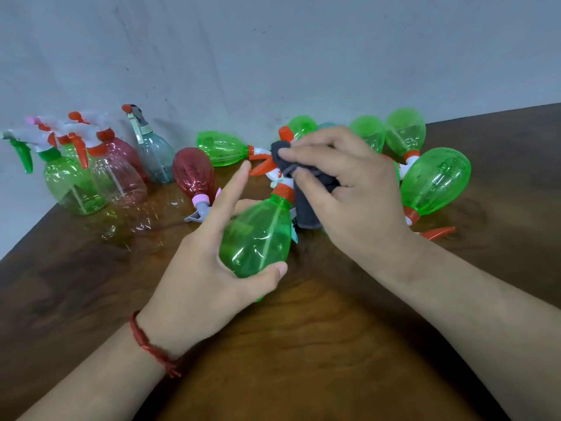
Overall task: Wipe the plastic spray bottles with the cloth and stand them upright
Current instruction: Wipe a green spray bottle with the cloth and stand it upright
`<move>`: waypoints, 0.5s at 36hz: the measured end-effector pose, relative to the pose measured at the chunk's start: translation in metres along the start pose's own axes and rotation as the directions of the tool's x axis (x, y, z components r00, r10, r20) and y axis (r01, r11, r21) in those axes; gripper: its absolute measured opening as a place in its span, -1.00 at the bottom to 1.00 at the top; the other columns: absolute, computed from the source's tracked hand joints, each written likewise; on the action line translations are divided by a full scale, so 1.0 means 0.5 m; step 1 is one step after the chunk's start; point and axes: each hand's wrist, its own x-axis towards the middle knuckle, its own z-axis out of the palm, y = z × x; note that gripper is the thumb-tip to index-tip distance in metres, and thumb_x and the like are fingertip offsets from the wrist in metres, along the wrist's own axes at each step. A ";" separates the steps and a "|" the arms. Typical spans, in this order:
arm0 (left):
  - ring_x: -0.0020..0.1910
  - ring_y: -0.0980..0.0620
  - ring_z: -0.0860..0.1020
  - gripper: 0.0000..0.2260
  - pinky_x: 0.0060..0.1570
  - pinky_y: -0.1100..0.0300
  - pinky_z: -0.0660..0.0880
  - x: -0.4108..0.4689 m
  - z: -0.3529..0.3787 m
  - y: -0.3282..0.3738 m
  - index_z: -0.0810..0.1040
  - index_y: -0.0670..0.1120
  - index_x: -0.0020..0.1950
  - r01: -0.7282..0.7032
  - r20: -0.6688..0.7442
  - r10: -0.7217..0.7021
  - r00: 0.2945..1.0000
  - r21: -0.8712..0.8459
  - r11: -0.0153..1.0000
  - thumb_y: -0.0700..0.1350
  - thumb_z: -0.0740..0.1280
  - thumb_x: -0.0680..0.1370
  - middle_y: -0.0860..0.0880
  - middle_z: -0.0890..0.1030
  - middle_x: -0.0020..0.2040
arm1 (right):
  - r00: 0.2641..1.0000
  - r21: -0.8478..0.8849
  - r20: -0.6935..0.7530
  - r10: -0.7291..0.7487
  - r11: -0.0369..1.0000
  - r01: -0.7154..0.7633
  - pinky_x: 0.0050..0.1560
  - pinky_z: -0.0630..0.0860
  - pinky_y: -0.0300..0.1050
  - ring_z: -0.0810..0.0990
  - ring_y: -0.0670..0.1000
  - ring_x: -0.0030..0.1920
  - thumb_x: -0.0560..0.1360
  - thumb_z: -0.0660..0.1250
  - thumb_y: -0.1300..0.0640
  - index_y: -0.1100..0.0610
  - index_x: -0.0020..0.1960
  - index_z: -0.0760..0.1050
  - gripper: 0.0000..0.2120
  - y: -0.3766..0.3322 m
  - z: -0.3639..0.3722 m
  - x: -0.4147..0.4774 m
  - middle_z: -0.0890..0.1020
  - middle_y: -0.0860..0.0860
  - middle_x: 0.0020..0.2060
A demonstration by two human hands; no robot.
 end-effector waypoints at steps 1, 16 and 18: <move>0.36 0.31 0.56 0.05 0.40 0.44 0.37 0.000 0.000 0.000 0.12 0.19 0.73 -0.007 -0.005 0.007 1.000 0.040 0.999 -0.03 0.67 0.40 0.37 0.57 0.34 | 0.999 0.011 0.032 -0.033 0.999 0.032 0.17 0.59 -0.12 0.67 -0.01 0.15 0.57 0.45 0.36 0.19 0.17 0.74 -0.77 -0.005 0.003 -0.003 0.69 0.05 0.11; 0.36 -0.14 0.55 -0.02 0.19 -0.17 0.64 0.007 -0.020 -0.030 0.16 0.16 0.73 -0.106 -0.075 0.184 0.980 0.586 0.803 -0.03 0.59 0.40 0.06 0.53 0.48 | 0.986 0.081 0.166 -0.006 0.997 -0.007 0.18 0.56 -0.15 0.64 -0.04 0.16 0.62 0.39 0.34 0.17 0.22 0.72 -0.76 -0.029 0.009 -0.010 0.65 0.02 0.12; 0.39 -0.05 0.55 0.01 0.31 -0.03 0.58 0.008 -0.021 -0.032 0.15 0.18 0.73 -0.092 -0.077 0.158 0.984 0.543 0.834 -0.03 0.62 0.39 0.11 0.53 0.48 | 0.990 0.070 0.139 0.001 0.998 -0.010 0.20 0.54 -0.20 0.64 -0.06 0.18 0.61 0.40 0.35 0.16 0.21 0.72 -0.76 -0.022 0.004 -0.006 0.66 0.02 0.13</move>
